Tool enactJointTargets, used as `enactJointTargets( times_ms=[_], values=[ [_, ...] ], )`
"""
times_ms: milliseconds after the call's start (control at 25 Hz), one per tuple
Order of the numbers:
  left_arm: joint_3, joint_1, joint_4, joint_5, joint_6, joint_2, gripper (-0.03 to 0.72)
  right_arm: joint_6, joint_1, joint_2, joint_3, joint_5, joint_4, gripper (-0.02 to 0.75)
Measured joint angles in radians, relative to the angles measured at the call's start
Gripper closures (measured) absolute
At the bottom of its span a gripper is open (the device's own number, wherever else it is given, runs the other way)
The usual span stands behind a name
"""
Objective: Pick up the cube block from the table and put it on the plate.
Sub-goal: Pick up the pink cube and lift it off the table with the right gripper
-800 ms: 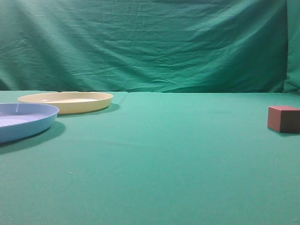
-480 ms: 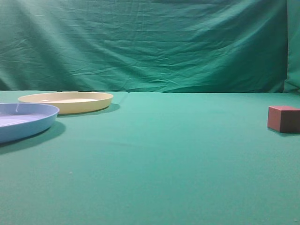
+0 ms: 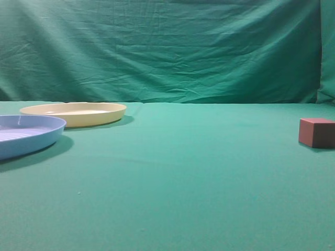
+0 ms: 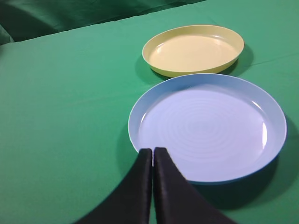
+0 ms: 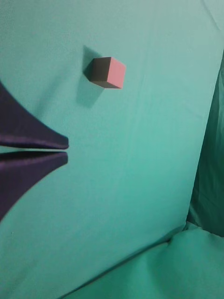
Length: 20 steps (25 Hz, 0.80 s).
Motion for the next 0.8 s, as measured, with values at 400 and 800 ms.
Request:
enactJointTargets(
  times_ms=[400,800],
  values=[
    [0.000,0.000,0.000,0.000,0.000,0.000,0.688,0.060,0.000,0.000,0.008,-0.227,0.249,0.738],
    [0.000,0.000,0.000,0.000,0.000,0.000,0.688,0.027,0.000,0.165,-0.134,-0.095,0.482,0.738]
  ],
)
